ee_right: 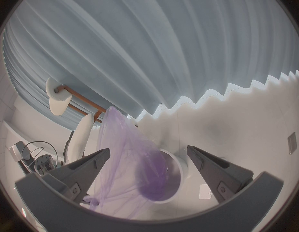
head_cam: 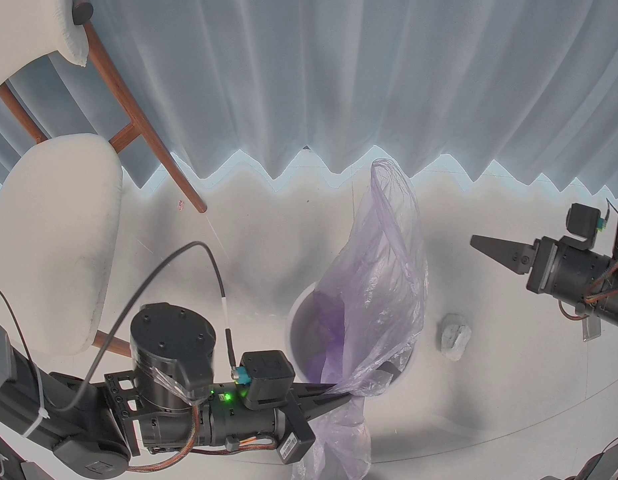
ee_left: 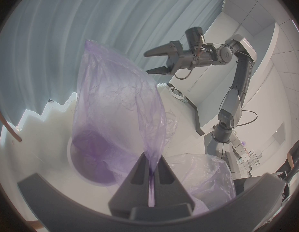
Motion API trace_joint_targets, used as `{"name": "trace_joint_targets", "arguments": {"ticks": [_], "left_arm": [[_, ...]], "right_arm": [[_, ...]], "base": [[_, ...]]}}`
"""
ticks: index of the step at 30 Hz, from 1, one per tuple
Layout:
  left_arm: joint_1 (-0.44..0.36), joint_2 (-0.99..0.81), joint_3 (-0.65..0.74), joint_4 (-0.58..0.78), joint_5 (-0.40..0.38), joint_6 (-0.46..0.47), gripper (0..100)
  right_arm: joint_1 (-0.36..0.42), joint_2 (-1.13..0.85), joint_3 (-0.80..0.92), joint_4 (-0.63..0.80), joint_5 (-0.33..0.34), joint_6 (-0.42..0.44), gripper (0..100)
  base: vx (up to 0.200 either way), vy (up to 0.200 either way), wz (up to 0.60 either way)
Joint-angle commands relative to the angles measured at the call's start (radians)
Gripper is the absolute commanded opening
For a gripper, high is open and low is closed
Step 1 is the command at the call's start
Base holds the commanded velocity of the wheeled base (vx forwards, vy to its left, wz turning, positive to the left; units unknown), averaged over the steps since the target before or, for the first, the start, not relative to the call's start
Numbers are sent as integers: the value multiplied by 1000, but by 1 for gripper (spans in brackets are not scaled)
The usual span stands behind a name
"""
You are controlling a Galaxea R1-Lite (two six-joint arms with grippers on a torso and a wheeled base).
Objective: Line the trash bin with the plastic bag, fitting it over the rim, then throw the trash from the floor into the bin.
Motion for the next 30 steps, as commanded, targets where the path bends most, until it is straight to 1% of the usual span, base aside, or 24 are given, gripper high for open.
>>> {"name": "trace_joint_targets", "arguments": {"ticks": [1, 4, 8, 10, 14, 20, 24, 30], "left_arm": [[-3, 11, 1, -2, -1, 1, 0], [-3, 14, 1, -2, -1, 1, 0], [-5, 14, 2, -11, -1, 0, 0], [-5, 14, 2, -11, -1, 0, 0], [-5, 14, 2, -11, -1, 1, 0], [-5, 13, 8, -11, -1, 1, 0], [-5, 8, 11, -11, 1, 1, 0], [-5, 5, 21, -11, 1, 1, 0]], "right_arm": [[43, 114, -75, -4, 1, -6, 100], [53, 132, -89, -4, 0, -15, 100], [66, 161, -115, -6, 3, -76, 100], [73, 169, -121, -6, 3, -85, 100], [93, 191, -147, -6, 1, -93, 100], [90, 227, -204, -6, -3, -93, 100], [81, 233, -212, -8, -26, -92, 100], [90, 232, -256, -8, -25, -98, 100]], "base": [[0, 0, 0], [0, 0, 0], [0, 0, 0], [0, 0, 0], [0, 0, 0], [0, 0, 0], [0, 0, 0], [0, 0, 0]]}}
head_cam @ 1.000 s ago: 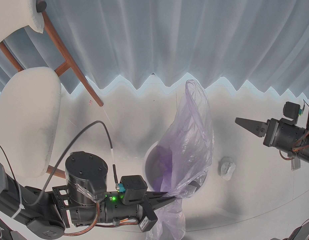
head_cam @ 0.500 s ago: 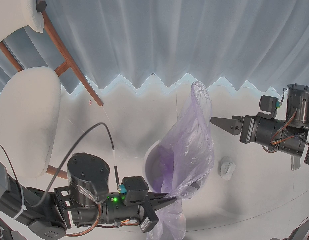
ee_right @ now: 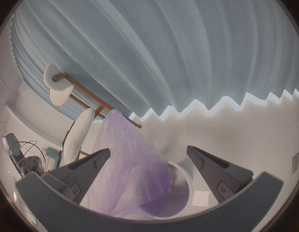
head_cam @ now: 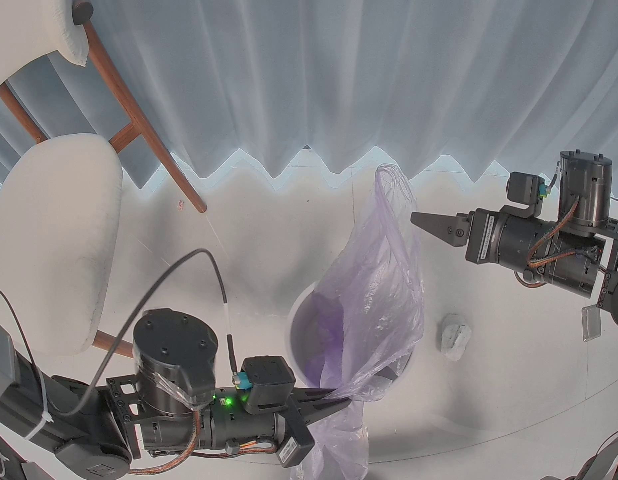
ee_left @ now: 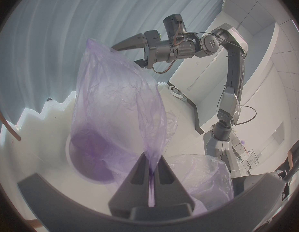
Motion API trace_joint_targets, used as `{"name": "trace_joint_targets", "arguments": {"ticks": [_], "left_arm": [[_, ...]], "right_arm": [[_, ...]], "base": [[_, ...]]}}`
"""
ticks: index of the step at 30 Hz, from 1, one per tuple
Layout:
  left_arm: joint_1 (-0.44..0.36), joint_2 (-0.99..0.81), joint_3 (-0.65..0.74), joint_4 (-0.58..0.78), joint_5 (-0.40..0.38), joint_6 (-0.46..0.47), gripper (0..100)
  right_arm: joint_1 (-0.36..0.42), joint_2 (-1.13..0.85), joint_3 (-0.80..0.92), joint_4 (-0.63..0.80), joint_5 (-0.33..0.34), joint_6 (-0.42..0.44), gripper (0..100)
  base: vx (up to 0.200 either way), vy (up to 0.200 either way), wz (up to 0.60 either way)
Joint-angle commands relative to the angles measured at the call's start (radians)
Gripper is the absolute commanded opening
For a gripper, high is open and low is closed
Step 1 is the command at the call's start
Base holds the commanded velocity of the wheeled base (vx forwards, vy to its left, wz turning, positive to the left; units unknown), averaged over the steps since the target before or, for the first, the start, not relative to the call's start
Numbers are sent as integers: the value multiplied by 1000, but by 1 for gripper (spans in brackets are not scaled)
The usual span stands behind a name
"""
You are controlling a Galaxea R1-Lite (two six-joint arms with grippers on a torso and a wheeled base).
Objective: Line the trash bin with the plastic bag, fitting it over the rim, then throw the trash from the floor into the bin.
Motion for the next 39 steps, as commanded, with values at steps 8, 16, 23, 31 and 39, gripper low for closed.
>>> {"name": "trace_joint_targets", "arguments": {"ticks": [8, 16, 23, 31, 39], "left_arm": [[0, -3, 6, 0, 0, 0, 0], [0, -5, 8, 0, 0, 0, 0], [2, -5, 6, 0, 2, -2, 0], [2, -3, 3, 0, 2, -3, 0], [8, -3, 0, 0, 3, -3, 0]], "right_arm": [[6, 10, -54, 1, 3, -2, 100], [0, 25, 1, -1, 1, -19, 100], [-29, 28, 16, -1, 0, -24, 100], [-35, 31, 29, 1, -2, -22, 100], [-13, 28, 88, -2, 0, -36, 100]], "base": [[0, 0, 0], [0, 0, 0], [0, 0, 0], [0, 0, 0], [0, 0, 0]]}}
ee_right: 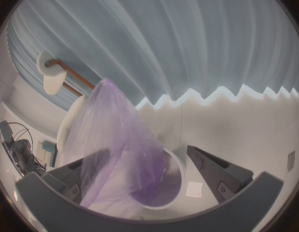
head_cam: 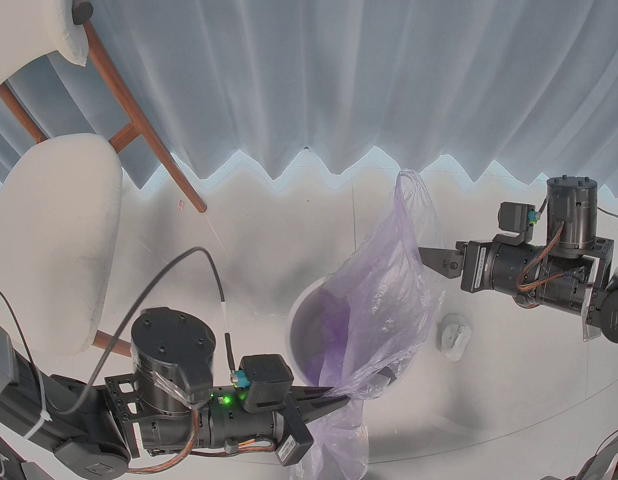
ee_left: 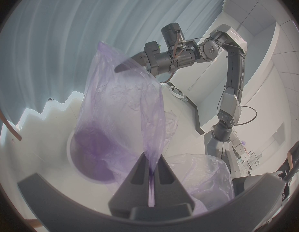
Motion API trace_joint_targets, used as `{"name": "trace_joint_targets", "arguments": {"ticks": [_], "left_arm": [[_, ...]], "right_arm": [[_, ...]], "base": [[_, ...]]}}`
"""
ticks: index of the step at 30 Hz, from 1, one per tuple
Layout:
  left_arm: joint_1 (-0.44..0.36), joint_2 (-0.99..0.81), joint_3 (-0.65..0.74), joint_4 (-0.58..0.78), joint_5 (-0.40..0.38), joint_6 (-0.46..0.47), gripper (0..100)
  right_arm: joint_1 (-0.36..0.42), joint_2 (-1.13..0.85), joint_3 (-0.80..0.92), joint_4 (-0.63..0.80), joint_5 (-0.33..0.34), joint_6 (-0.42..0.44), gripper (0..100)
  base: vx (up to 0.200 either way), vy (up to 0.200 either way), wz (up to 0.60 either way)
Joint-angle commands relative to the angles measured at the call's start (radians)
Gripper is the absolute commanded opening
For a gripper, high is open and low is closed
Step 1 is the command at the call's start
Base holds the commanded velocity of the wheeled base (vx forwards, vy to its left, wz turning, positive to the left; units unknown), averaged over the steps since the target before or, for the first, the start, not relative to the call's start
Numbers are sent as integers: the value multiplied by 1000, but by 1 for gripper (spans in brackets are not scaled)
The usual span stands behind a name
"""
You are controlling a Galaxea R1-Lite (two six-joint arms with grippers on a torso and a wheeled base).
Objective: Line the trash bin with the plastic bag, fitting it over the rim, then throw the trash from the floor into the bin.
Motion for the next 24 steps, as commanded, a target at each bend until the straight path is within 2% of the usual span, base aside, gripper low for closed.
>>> {"name": "trace_joint_targets", "arguments": {"ticks": [1, 5, 6, 9, 17, 24], "left_arm": [[4, -1, -1, 0, 0, 0, 0], [6, -2, 2, 0, 2, 0, 0], [7, -2, 0, 0, 2, -1, 0], [6, 1, -1, 0, 2, -3, 0], [-2, -2, -1, 0, -4, -3, 0], [-19, 1, 6, 0, -6, 2, 0]], "right_arm": [[4, -6, 21, -9, -1, -4, 100], [14, -7, 25, -26, -1, -4, 100], [44, -12, 47, -28, -1, -5, 100], [63, -6, 60, -28, 1, -5, 100], [60, 45, 53, -31, 2, 1, 100], [64, 63, 57, -97, 2, 1, 100]], "base": [[0, 0, 0], [0, 0, 0], [0, 0, 0], [0, 0, 0], [0, 0, 0], [0, 0, 0]]}}
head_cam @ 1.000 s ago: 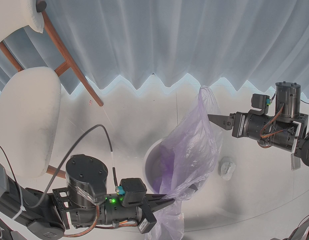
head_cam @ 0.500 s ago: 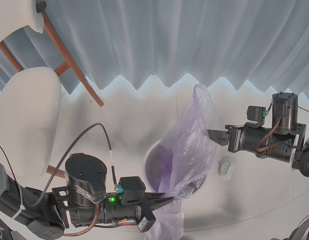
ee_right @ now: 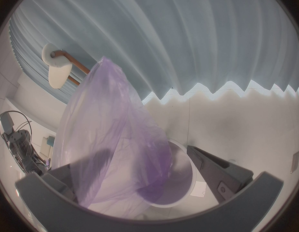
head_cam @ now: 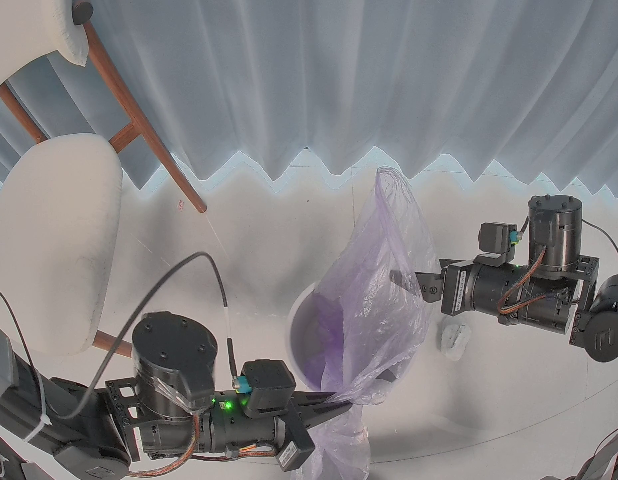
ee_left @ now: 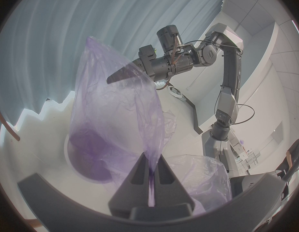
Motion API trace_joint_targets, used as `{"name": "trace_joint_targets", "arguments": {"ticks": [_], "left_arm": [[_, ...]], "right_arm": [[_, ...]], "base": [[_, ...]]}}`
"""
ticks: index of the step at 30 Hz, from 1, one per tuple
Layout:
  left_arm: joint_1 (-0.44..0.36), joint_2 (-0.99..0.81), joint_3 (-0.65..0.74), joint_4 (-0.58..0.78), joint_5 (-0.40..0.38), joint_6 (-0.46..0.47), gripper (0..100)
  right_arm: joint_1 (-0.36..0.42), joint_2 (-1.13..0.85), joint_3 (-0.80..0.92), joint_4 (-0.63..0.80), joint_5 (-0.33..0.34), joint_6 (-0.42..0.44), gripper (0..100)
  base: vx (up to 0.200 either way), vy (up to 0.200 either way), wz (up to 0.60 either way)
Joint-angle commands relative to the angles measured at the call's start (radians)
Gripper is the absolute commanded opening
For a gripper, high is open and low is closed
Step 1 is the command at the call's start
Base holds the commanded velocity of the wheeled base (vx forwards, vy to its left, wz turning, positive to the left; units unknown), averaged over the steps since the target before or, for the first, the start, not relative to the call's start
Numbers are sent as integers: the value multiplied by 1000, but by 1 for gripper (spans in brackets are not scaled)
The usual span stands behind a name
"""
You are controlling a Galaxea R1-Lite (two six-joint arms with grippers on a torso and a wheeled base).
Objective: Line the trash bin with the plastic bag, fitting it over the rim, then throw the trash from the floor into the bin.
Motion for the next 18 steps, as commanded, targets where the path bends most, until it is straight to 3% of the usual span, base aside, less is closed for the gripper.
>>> {"name": "trace_joint_targets", "arguments": {"ticks": [1, 6, 7, 18], "left_arm": [[-7, 3, 0, 0, -1, 1, 0], [-7, 4, 0, 0, -1, -1, 0], [-7, 4, 0, 0, -1, -1, 0], [-7, -2, -3, -2, -2, -4, 0]], "right_arm": [[2, 15, 2, -17, 2, -1, 100], [3, 19, 7, -19, 4, -1, 100], [3, 21, 9, -19, 4, -1, 0], [22, 18, 39, -25, 4, -1, 0]], "base": [[0, 0, 0], [0, 0, 0], [0, 0, 0], [0, 0, 0]]}}
